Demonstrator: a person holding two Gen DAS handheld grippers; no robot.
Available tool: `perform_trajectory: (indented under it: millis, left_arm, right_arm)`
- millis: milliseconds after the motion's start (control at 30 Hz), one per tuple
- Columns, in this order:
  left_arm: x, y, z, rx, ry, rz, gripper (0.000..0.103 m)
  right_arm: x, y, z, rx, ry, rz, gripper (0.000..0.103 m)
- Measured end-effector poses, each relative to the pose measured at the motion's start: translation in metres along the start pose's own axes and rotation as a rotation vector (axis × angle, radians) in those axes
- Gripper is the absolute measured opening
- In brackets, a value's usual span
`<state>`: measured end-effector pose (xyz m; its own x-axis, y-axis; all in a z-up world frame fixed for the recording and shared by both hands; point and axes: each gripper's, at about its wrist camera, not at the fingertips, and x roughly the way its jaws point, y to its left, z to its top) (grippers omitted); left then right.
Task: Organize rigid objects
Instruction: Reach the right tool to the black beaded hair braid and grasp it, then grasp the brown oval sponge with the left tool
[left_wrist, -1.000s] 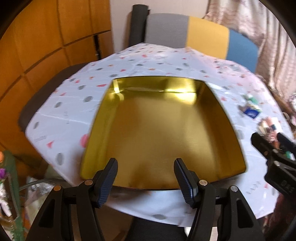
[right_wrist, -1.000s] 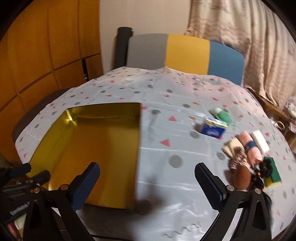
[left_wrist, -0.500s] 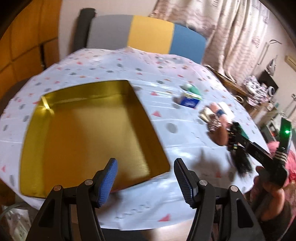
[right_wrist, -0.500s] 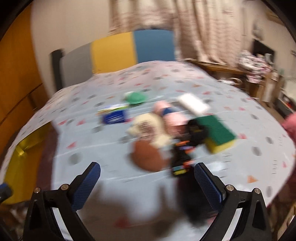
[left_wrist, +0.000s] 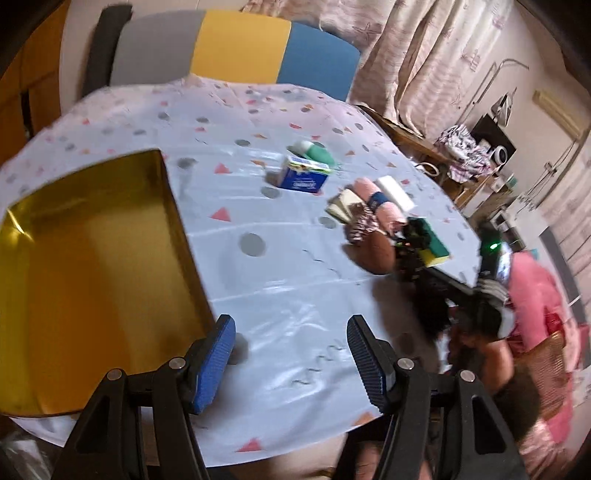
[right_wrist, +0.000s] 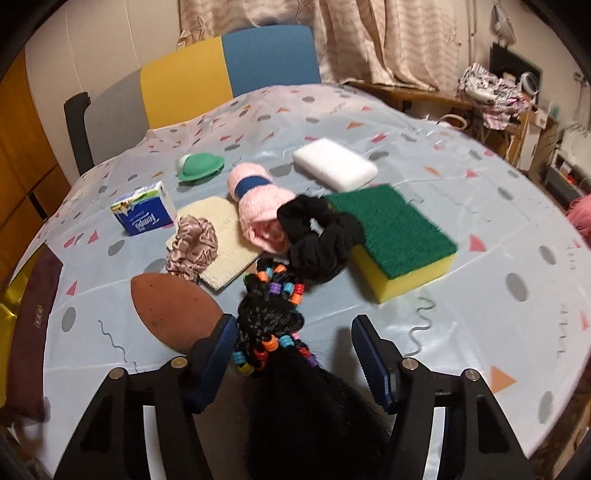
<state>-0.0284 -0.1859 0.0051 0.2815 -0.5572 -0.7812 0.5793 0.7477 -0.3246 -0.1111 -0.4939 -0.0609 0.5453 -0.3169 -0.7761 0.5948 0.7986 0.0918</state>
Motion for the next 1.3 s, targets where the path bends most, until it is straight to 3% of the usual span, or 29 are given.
perform_trajectory:
  millis: [133,200,433,600,733,867,933,1067,1167,1233,1300]
  left_arm:
    - [0.008,-0.011,0.004,0.018,0.019,-0.003,0.064]
    - [0.014,-0.017,0.006,0.026,0.029,-0.024,0.064]
    - [0.043,-0.037,0.019,0.033,0.052,-0.073,0.066]
    - [0.070,-0.062,0.032,0.085,0.042,-0.081,0.081]
    - [0.100,-0.086,0.040,0.128,0.056,-0.100,0.084]
    - [0.129,-0.103,0.049,0.160,0.044,-0.088,0.091]
    - [0.140,-0.112,0.052,0.191,0.033,-0.072,0.101]
    - [0.158,-0.128,0.060,0.262,0.025,-0.028,0.103]
    - [0.171,-0.134,0.065,0.284,0.037,-0.008,0.099]
    - [0.182,-0.132,0.066,0.274,0.072,-0.017,0.083]
    - [0.191,-0.128,0.065,0.241,0.111,-0.035,0.051]
  right_arm:
    - [0.009,0.001,-0.006,0.002,0.018,0.067,0.041]
    - [0.005,0.004,-0.010,-0.020,0.007,0.072,0.037]
    - [-0.011,-0.007,-0.025,0.026,0.030,0.139,0.035]
    - [-0.022,-0.012,-0.036,0.026,0.038,0.162,0.035]
    - [-0.026,-0.015,-0.043,0.038,0.036,0.178,0.035]
    - [-0.028,-0.019,-0.046,0.061,0.035,0.193,0.035]
    - [-0.029,-0.020,-0.048,0.070,0.034,0.201,0.035]
    - [-0.029,-0.023,-0.049,0.083,0.032,0.211,0.035]
    - [-0.028,-0.022,-0.050,0.082,0.030,0.213,0.036]
    - [-0.028,-0.024,-0.051,0.084,0.029,0.215,0.036]
    - [-0.028,-0.024,-0.051,0.085,0.027,0.218,0.036]
